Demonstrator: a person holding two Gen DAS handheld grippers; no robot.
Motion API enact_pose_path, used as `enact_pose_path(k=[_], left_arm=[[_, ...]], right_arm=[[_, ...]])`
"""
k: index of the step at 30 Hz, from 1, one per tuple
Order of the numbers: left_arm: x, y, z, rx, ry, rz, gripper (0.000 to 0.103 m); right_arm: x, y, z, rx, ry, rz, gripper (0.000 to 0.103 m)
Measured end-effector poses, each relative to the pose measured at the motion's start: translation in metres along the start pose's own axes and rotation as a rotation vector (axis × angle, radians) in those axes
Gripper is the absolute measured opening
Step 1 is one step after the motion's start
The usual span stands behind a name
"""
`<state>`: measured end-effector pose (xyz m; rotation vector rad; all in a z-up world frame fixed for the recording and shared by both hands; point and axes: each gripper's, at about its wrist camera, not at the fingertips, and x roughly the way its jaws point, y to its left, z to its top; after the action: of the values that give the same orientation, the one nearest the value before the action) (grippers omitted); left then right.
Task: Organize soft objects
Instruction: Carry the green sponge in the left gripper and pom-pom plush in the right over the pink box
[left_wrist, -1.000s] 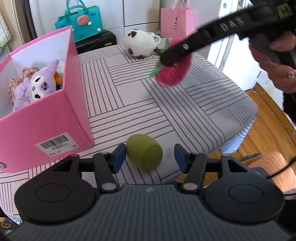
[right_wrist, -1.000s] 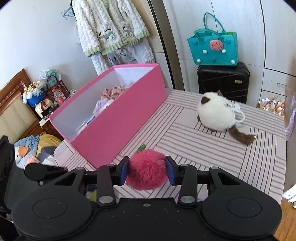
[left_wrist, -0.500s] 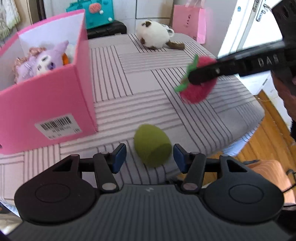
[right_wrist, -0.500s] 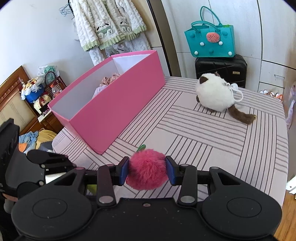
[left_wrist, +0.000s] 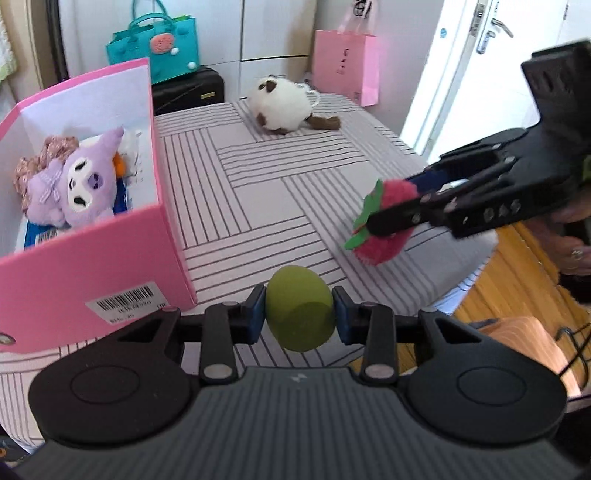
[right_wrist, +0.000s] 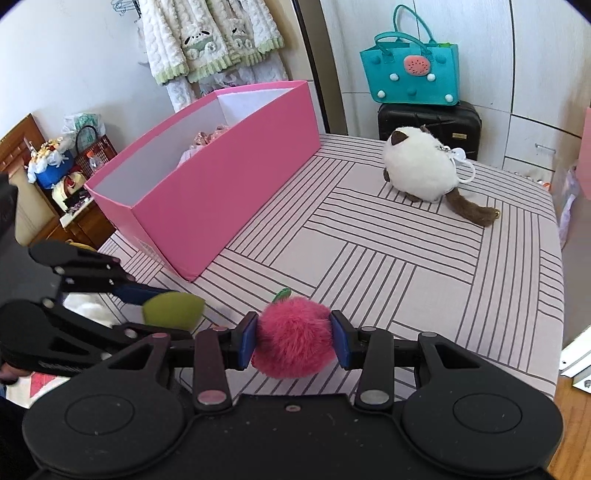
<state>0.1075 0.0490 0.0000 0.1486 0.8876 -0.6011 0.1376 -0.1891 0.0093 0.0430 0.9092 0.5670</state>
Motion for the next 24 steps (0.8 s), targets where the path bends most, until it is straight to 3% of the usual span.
enact_pose_path(k=[6,14,24], left_arm=[[-0.037,0.007,0.012,0.037,-0.021,0.024,0.036],[-0.09,0.019,0.023,0.072,-0.074,0.057,0.036],[-0.125,0.078,0.025,-0.053,-0.212,0.209,0.036]], right_arm=[[-0.008,0.019,0.004,-0.051,0.016,-0.001,0.047],[-0.034,0.05,0.03,-0.112,-0.032,0.058,0.047],[-0.036,0.093,0.074,-0.207,-0.166,0.147,0.047]])
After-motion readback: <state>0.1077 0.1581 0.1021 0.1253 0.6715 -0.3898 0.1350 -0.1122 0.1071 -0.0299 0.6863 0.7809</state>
